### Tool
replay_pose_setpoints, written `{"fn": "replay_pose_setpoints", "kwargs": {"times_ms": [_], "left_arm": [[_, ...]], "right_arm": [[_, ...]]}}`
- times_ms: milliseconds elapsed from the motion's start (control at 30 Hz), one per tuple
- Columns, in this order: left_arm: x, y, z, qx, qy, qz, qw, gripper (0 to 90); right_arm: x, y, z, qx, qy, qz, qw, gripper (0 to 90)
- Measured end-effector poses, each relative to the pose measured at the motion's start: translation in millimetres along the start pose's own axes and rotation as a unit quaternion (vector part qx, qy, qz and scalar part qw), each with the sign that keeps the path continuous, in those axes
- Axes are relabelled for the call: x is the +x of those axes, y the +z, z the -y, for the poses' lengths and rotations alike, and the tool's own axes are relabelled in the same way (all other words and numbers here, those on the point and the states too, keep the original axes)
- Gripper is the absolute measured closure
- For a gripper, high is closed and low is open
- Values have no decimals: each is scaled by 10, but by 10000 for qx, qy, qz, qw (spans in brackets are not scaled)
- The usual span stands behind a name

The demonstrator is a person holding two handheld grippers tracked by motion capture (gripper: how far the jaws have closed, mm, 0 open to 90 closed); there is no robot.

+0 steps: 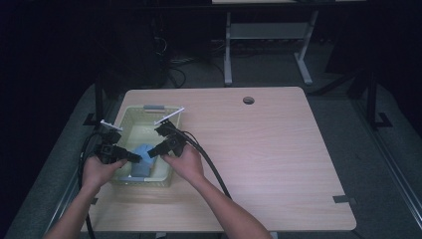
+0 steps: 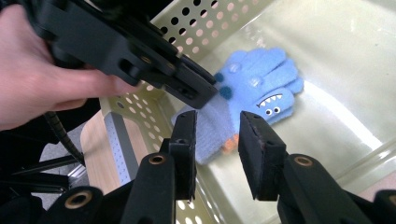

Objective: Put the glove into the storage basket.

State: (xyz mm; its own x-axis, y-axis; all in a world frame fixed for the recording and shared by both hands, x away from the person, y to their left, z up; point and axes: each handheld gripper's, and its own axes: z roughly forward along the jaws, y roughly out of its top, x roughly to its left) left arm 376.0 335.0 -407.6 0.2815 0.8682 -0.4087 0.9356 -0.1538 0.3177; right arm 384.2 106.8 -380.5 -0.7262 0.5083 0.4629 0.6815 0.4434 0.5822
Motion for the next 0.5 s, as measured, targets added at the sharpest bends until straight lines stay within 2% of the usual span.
{"fn": "replay_pose_setpoints", "kwargs": {"times_ms": [67, 100, 133, 167, 267, 300, 333, 400, 433, 500], "left_arm": [[-3, 23, -13, 58, 22, -64, 10000, 737], [-7, 62, -34, 196, 43, -145, 9997, 735], [-7, 62, -34, 196, 43, -145, 9997, 736], [-24, 88, -53, 316, 67, -246, 9992, 735], [-44, 133, -84, 533, 87, -356, 9979, 721], [-44, 133, -84, 533, 87, -356, 9979, 720], [-58, 161, -104, 617, 129, -484, 9968, 720], [-51, 178, -123, 698, 167, -520, 9961, 721], [-53, 202, -122, 710, 103, -508, 9961, 720], [-37, 220, -125, 804, 156, -519, 9953, 723]], "right_arm": [[-2, -6, -1, 6, -3, -9, 10000, 669], [2, -15, -1, -7, -18, -26, 10000, 669], [2, -15, -1, -7, -18, -26, 10000, 669], [2, -23, -3, -4, -48, -42, 10000, 669], [4, -28, -5, -9, -48, -42, 10000, 668], [5, -29, -4, -19, -40, -40, 10000, 668], [8, -32, -4, -22, -42, -53, 10000, 668], [17, -44, -4, -17, -68, -53, 10000, 668], [18, -50, -2, -19, -75, -70, 9999, 668], [19, -59, 0, -18, -49, -75, 10000, 665]]}}
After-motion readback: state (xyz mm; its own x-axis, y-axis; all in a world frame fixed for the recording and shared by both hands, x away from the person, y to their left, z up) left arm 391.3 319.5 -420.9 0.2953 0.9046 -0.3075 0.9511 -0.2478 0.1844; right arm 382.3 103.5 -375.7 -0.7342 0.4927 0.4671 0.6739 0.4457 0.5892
